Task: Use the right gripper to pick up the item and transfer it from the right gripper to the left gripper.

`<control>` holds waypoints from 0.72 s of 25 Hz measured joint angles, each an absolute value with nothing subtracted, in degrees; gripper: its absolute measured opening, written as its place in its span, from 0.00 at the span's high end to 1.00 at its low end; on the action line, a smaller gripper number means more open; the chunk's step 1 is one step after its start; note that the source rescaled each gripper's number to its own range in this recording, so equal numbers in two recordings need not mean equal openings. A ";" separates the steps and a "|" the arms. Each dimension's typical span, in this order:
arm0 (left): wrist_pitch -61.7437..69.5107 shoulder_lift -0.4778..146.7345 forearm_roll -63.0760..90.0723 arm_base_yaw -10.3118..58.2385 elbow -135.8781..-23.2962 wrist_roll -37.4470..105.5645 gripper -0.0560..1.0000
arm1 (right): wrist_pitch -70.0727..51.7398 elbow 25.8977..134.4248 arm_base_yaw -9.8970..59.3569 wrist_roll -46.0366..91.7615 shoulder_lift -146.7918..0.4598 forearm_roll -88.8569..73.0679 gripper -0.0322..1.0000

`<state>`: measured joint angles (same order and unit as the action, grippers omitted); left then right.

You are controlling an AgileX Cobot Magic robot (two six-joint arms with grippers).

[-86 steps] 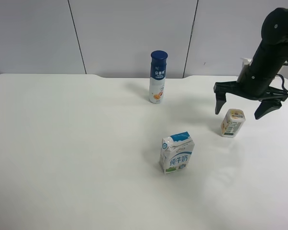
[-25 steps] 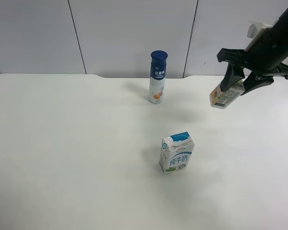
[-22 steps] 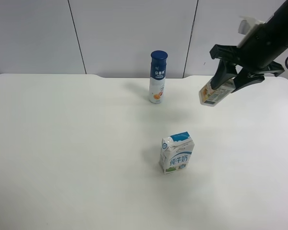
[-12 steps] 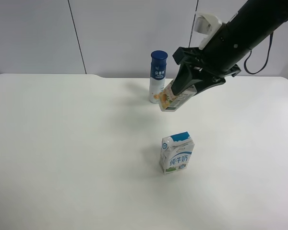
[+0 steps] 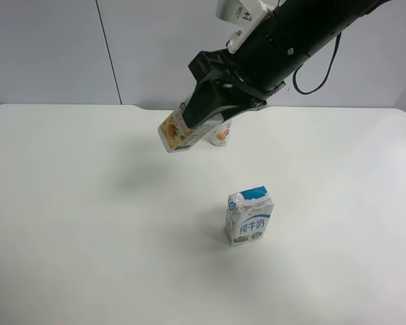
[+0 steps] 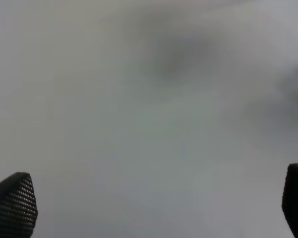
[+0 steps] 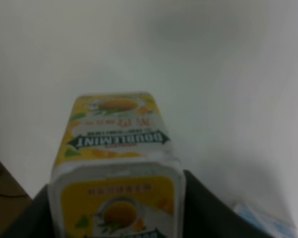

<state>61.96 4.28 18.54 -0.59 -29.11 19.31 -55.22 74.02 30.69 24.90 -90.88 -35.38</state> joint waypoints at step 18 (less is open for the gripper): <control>58.88 24.61 12.16 23.02 -34.41 29.18 0.00 | -51.99 74.21 39.76 21.39 -90.88 -39.14 0.97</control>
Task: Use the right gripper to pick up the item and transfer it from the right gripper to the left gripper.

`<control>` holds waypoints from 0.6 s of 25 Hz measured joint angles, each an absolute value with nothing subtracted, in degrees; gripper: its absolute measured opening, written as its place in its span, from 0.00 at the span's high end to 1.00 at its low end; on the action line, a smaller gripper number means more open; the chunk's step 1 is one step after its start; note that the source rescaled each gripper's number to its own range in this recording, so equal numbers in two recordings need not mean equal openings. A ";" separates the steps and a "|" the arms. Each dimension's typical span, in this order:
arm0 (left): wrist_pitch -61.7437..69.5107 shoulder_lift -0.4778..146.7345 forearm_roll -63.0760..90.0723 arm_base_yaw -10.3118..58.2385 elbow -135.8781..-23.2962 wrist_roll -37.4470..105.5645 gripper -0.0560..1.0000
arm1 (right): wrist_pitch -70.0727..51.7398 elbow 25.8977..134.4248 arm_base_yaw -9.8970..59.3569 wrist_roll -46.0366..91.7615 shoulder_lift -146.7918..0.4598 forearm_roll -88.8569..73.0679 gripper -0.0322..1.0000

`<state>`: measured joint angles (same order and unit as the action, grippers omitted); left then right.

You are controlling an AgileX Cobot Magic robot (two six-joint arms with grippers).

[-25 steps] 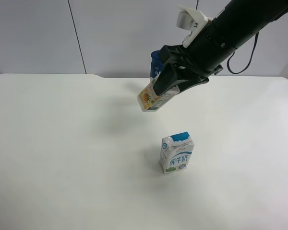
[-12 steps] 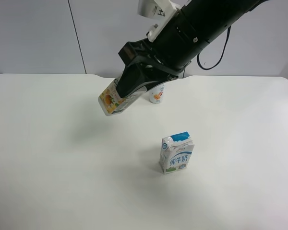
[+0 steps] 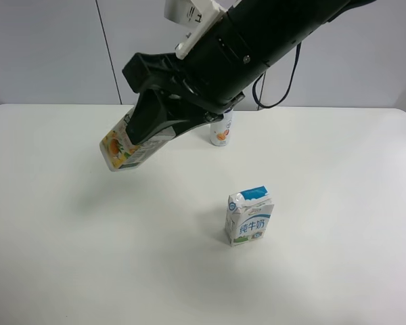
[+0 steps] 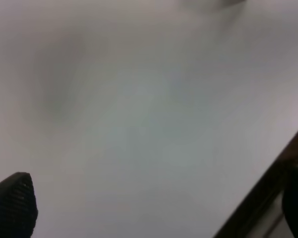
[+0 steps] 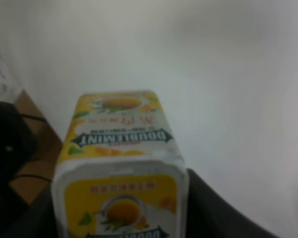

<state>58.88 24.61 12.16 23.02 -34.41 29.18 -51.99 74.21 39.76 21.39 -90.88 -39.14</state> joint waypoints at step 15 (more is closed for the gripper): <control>44.66 45.38 8.17 34.67 -41.42 29.37 0.00 | -50.97 74.21 39.90 19.87 -90.88 -46.24 0.97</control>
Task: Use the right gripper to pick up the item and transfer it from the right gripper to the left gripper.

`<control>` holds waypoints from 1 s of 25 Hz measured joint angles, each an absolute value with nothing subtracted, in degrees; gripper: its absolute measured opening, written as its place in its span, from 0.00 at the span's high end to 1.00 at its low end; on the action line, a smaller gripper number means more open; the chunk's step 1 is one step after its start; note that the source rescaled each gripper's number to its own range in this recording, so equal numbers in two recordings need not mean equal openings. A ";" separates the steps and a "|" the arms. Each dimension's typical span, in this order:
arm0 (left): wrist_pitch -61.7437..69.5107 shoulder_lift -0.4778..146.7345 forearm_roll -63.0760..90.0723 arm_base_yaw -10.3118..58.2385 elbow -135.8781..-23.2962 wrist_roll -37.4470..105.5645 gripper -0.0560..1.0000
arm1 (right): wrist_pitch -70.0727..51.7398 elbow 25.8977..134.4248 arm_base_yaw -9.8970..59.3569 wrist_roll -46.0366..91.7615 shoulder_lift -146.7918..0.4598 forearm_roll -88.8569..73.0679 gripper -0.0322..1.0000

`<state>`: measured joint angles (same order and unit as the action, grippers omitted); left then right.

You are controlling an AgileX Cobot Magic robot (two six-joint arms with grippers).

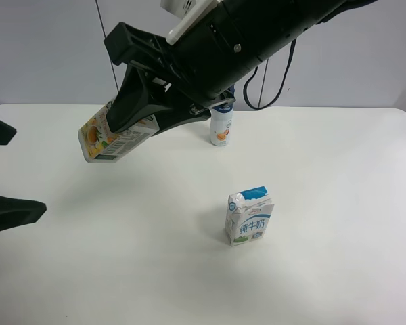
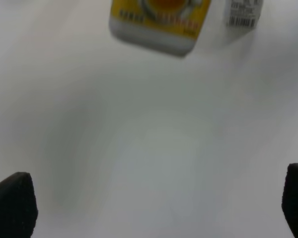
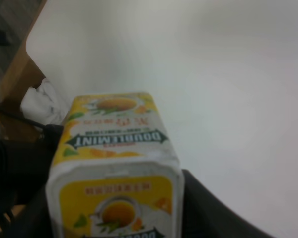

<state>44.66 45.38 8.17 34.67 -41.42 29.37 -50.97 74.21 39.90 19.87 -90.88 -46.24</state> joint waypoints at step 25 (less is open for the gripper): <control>37.41 60.16 11.38 37.28 -49.03 35.47 0.00 | -50.47 74.21 39.97 16.95 -90.88 -50.91 0.97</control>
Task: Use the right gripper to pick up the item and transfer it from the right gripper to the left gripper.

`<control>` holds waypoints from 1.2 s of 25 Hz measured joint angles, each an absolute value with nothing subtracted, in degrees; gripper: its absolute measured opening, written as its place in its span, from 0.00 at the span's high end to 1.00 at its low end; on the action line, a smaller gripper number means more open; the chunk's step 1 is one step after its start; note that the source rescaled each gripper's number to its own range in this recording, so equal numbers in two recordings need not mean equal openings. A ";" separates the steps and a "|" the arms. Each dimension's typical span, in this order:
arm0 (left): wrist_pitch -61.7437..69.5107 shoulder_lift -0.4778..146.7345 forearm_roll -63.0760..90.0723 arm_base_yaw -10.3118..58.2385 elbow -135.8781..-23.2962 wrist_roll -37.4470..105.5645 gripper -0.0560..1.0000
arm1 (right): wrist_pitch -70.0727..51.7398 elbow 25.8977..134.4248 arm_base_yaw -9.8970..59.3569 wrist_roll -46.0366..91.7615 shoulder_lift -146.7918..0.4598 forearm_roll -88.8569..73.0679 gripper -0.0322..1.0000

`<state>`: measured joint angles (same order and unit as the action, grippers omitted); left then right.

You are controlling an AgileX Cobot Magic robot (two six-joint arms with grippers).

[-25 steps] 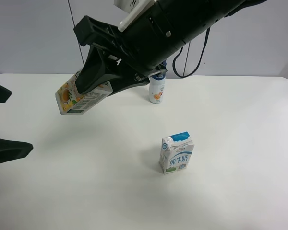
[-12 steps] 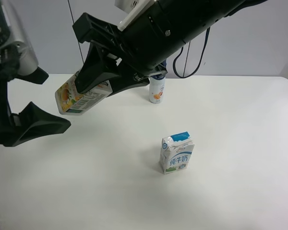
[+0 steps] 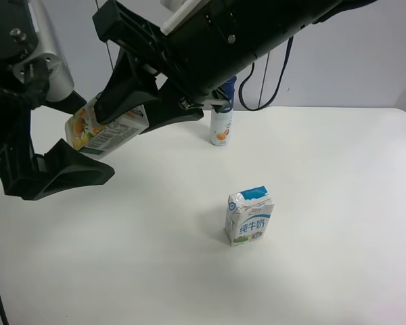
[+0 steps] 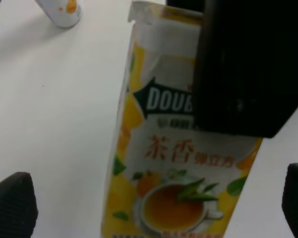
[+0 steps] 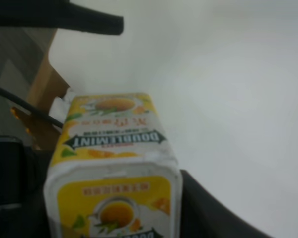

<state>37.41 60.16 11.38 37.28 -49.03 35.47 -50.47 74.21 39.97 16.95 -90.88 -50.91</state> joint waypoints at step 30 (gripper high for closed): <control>36.88 60.32 14.53 37.28 -49.03 36.20 0.95 | -49.17 74.21 40.01 15.92 -90.88 -53.28 0.86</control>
